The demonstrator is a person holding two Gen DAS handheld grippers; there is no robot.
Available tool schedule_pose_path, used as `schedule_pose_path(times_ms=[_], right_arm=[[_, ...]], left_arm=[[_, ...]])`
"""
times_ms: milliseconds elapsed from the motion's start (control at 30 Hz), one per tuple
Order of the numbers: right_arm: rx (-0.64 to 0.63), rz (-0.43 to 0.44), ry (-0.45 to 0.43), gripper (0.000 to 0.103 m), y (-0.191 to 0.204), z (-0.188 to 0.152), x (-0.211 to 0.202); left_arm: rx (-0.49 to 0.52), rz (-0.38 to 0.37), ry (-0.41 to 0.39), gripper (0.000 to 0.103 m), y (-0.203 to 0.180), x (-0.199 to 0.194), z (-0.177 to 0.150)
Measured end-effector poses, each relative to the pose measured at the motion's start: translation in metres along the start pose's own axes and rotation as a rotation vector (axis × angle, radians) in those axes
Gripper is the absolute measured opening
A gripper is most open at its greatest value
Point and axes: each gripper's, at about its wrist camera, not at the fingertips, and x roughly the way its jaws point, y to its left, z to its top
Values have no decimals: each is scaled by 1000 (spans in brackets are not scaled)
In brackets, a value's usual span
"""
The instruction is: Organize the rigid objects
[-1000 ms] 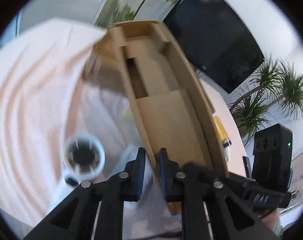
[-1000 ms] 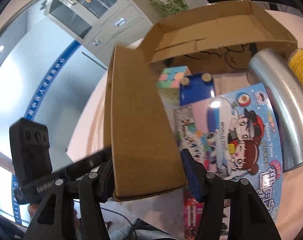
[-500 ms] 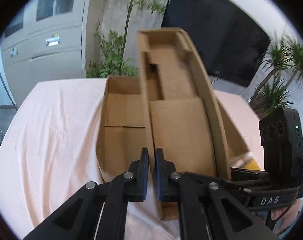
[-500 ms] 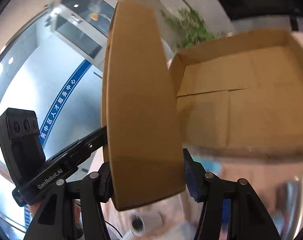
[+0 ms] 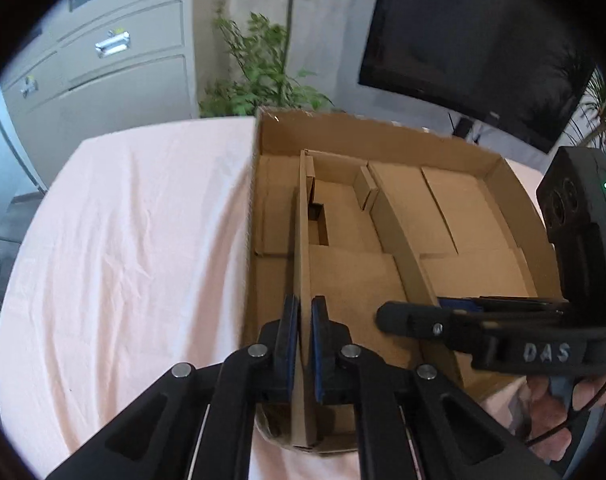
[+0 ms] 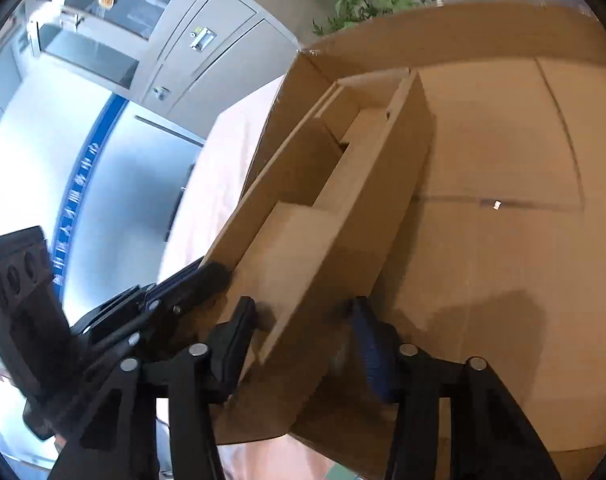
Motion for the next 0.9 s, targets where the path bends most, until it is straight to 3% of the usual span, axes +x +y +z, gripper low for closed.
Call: schedule_pose_path(times_ms=[100, 233, 333, 400, 433, 467, 567, 600, 633, 667, 700, 767, 833, 867, 900], right_arm=[[24, 26, 10, 28, -7, 19, 11], [4, -29, 8, 28, 2, 36, 29], [13, -52, 31, 29, -4, 39, 45], [35, -60, 89, 35, -11, 32, 54], [41, -54, 111, 42, -11, 29, 59], [36, -48, 115, 44, -10, 26, 60], [-34, -86, 82, 42, -2, 17, 53], [-45, -93, 75, 27, -1, 16, 53], [-55, -98, 73, 19, -1, 15, 54], [-57, -91, 65, 19, 0, 12, 52], [-50, -82, 57, 19, 0, 15, 55], [-35, -50, 55, 21, 1, 17, 60], [-35, -18, 60, 41, 3, 13, 58], [-29, -3, 51, 45, 4, 12, 51], [-37, -22, 28, 60, 6, 10, 40]], left_arm=[[-29, 25, -1, 8, 6, 2, 7], [-23, 8, 25, 10, 12, 2, 4], [-16, 31, -12, 17, 17, -7, 1], [-15, 49, -28, 53, 20, -12, -3], [-22, 70, -40, 79, 22, -14, -6], [-29, 87, -59, 82, 24, -14, -9], [-25, 62, 10, 80, 28, 2, -12], [-31, 27, 34, 80, 29, 8, -14], [-32, -1, 55, 68, 29, 13, -16], [-28, -34, 93, 41, 28, 19, -19], [-26, -47, 130, 30, 26, 24, -22], [-5, 3, 130, 26, 23, 20, -28], [-25, -20, 139, 16, 26, 13, -32], [-31, -31, 136, 16, 27, 8, -33], [-36, -19, 114, 16, 28, -1, -34]])
